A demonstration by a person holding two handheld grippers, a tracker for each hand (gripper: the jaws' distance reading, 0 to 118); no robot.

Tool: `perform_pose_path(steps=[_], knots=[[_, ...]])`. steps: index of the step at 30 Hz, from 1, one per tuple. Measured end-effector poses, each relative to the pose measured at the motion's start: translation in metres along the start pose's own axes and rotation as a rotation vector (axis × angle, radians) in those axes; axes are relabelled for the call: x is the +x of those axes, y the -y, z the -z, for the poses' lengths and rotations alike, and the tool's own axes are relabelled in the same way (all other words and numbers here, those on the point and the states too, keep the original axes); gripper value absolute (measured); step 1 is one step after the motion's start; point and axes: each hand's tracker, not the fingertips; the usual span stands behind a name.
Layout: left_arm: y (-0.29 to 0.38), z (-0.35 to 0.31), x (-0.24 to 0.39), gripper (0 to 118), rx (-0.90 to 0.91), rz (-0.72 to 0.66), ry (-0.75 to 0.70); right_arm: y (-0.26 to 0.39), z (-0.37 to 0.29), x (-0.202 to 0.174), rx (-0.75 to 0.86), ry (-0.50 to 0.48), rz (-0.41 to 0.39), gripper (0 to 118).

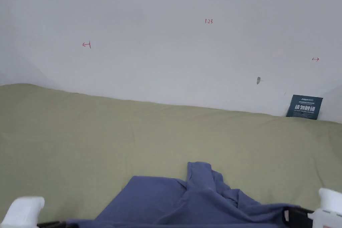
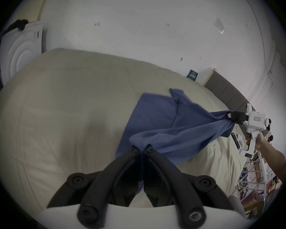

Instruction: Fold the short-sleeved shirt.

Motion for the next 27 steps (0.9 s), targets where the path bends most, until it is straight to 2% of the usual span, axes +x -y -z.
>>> perform_pose_path(steps=[4, 8, 12, 13, 14, 15, 16, 17, 18, 20, 22, 24, 27], knots=[[0.029, 0.004, -0.011, 2, -0.076, -0.054, -0.036, 0.022, -0.002, 0.010, -0.047, 0.040, 0.055, 8], [0.054, 0.006, -0.012, 2, -0.145, -0.084, -0.077, 0.039, -0.005, 0.008, -0.113, 0.090, 0.070, 8], [0.074, 0.000, -0.007, 2, -0.174, -0.102, -0.090, 0.050, -0.014, 0.002, -0.089, 0.070, 0.075, 9], [0.077, -0.003, -0.006, 2, -0.169, -0.108, -0.081, 0.050, -0.019, 0.002, -0.072, 0.056, 0.081, 14], [0.079, -0.008, -0.004, 10, -0.152, -0.111, -0.084, 0.050, -0.024, 0.002, -0.052, 0.018, 0.087, 36], [0.080, -0.013, 0.000, 29, -0.114, -0.102, -0.090, 0.049, -0.029, 0.002, -0.045, -0.013, 0.098, 67], [0.079, -0.020, 0.003, 61, -0.084, -0.100, -0.106, 0.049, -0.037, 0.002, -0.047, -0.046, 0.114, 93], [0.076, -0.028, 0.005, 101, -0.053, -0.128, -0.127, 0.047, -0.045, 0.001, -0.047, -0.069, 0.127, 101], [0.072, -0.035, 0.007, 115, -0.012, -0.149, -0.116, 0.046, -0.056, -0.002, -0.014, -0.081, 0.127, 101], [0.061, -0.058, 0.019, 115, 0.110, -0.147, -0.077, 0.040, -0.084, -0.013, 0.074, -0.082, 0.085, 101], [0.047, -0.078, 0.037, 115, 0.202, -0.066, -0.094, 0.039, -0.112, -0.026, 0.146, -0.073, 0.046, 102], [0.039, -0.095, 0.062, 115, 0.258, 0.010, -0.157, 0.044, -0.139, -0.046, 0.202, -0.030, 0.001, 102], [0.044, -0.111, 0.105, 115, 0.326, 0.105, -0.170, 0.066, -0.171, -0.073, 0.260, 0.037, -0.058, 102]])
